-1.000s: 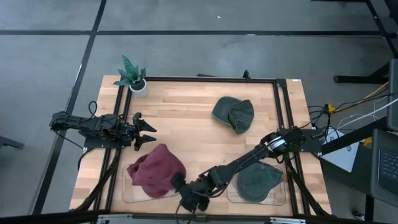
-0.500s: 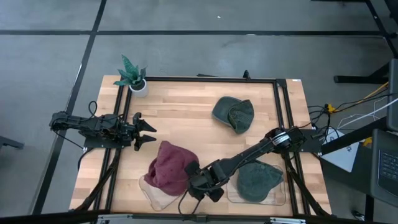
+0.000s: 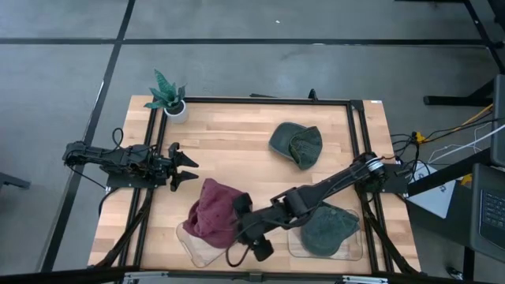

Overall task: Pick & Place hat
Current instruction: Adjust the red cap in the left transparent bin

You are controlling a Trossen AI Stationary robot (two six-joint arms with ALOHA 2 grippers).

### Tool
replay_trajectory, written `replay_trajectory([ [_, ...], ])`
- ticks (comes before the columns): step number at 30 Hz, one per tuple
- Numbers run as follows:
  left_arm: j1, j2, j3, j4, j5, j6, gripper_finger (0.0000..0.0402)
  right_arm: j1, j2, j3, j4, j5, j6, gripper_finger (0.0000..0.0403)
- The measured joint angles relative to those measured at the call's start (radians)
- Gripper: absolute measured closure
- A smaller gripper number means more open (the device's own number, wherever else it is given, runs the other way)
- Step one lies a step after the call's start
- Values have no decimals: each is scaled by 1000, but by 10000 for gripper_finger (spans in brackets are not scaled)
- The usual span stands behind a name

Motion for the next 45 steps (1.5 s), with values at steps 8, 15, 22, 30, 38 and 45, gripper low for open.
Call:
replay_trajectory([
  [8, 0, 0, 0, 0, 0, 0, 185, 15, 0, 0, 164, 261, 29, 147],
  [15, 0, 0, 0, -2, 0, 0, 187, 14, 45, 0, 177, 234, -49, 147],
  [22, 0, 0, 0, -1, 0, 0, 187, -7, 91, 0, 213, 307, -129, 147],
  [30, 0, 0, 0, 0, 0, 0, 185, -36, 119, 0, 223, 309, -154, 206],
  [38, 0, 0, 0, 0, 0, 0, 185, -50, 119, 0, 230, 311, -120, 338],
  [45, 0, 0, 0, 0, 0, 0, 188, -52, 118, 0, 230, 310, -31, 383],
])
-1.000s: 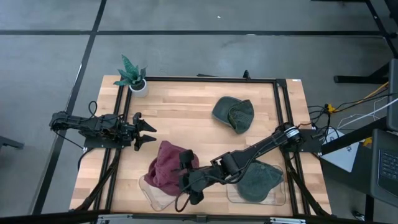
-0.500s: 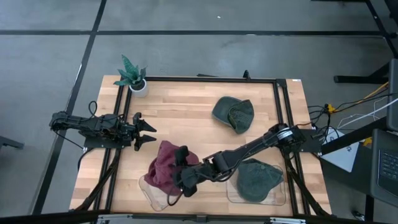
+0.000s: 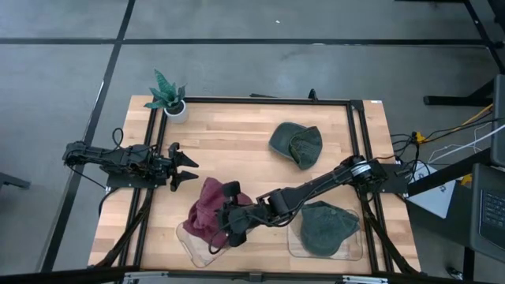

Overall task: Pick & Place hat
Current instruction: Adjust the red cap in the left transparent bin

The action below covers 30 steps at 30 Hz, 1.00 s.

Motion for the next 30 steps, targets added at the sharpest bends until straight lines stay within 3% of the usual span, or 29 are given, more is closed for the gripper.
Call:
replay_trajectory([
  [18, 0, 0, 0, 0, 0, 0, 186, -7, -1, 127, -224, -2, 671, 396],
  [30, 0, 0, 0, 0, 0, 0, 187, 2, 26, 119, -40, 4, 849, 394],
])
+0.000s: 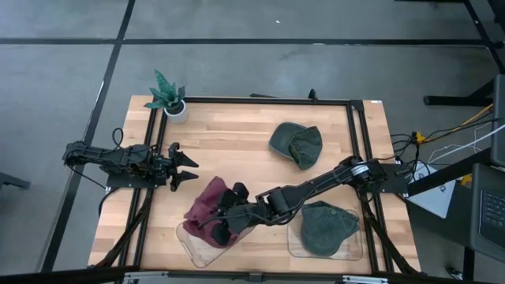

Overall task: Pick & Place hat
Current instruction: Adjust the red cap in the left transparent bin

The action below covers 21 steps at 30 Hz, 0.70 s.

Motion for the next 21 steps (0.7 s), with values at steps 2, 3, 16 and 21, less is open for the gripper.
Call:
replay_trajectory([
  [2, 0, 0, 0, 0, 0, 0, 188, 0, 2, 0, 10, -24, 27, 394],
  [3, 0, 0, 0, 0, 0, 0, 187, 0, 2, 0, 12, -34, 42, 394],
  [16, 0, 0, 0, 0, 0, 0, 185, 5, 16, -2, 95, -188, 60, 394],
  [21, 0, 0, 0, 0, 0, 0, 187, 8, 14, -1, 96, -251, 76, 394],
])
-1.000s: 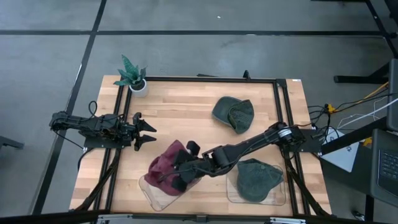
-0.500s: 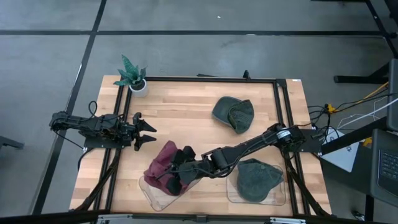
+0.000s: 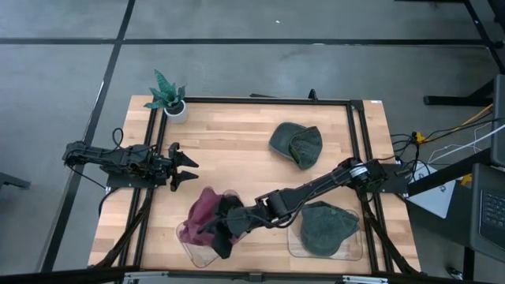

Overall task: Pick & Place hat
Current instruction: Adjust the red cap in the left transparent bin

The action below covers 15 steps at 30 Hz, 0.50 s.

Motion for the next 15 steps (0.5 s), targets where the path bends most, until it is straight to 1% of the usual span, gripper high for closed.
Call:
replay_trajectory([
  [2, 0, 0, 0, 0, 0, 0, 188, 1, 0, 0, 8, -32, 0, 394],
  [4, 0, 0, 0, 0, 0, 0, 186, 2, 0, 0, 12, -30, -14, 394],
  [10, 0, 0, 0, 0, 0, 0, 187, 10, 12, 0, -2, 71, -35, 394],
  [12, 0, 0, 0, 0, 0, 0, 188, 11, 30, -9, 1, 87, -32, 394],
  [15, 0, 0, 0, 1, 0, 0, 186, 11, 46, -58, 30, 88, 1, 393],
])
